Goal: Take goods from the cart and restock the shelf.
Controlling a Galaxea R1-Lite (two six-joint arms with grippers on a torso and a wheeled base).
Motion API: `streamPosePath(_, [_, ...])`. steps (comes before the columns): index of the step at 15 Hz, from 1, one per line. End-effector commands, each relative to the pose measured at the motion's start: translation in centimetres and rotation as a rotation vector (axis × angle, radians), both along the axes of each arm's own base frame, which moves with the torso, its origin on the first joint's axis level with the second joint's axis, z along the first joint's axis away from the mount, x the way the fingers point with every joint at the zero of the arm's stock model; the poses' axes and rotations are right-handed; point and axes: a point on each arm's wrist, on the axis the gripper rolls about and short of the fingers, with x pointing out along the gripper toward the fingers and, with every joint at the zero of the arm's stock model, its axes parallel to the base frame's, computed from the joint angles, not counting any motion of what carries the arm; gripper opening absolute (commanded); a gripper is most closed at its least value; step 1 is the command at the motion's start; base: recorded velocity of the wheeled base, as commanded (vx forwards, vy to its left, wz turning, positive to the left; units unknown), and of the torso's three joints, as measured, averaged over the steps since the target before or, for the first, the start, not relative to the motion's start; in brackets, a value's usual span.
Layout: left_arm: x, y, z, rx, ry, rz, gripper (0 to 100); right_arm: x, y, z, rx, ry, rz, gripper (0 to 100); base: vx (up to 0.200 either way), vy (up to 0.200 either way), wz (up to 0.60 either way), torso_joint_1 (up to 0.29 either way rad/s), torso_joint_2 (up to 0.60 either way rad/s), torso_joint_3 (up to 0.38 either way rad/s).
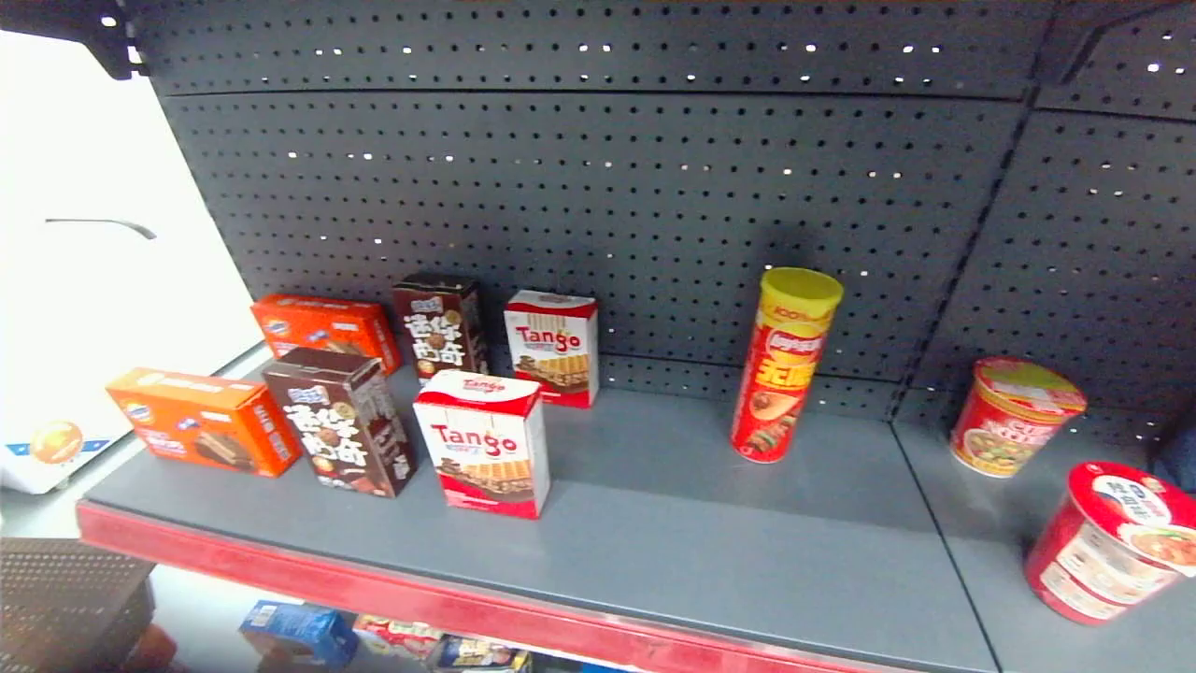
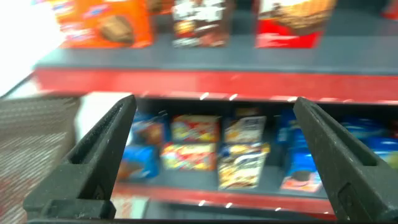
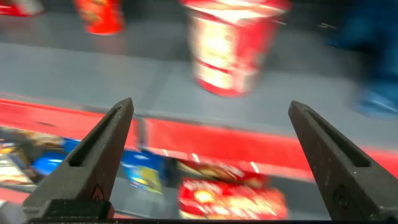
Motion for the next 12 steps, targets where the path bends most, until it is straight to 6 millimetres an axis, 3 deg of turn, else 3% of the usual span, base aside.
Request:
streamPosePath(1, [0.0, 0.0, 0.0, 0.0, 0.0, 0.0, 100, 0.01, 0.0, 0.0, 0.0, 0.001, -0.001, 100, 0.0, 0.0, 0.6, 0.007, 0.0, -0.002])
streamPosePath(12, [0.0, 0.0, 0.05, 0.003, 0.0, 0.0, 100, 0.01, 0.0, 0.0, 0.003, 0.001, -0.001, 100, 0.0, 0.0, 0.6, 0.0, 0.0, 0.001])
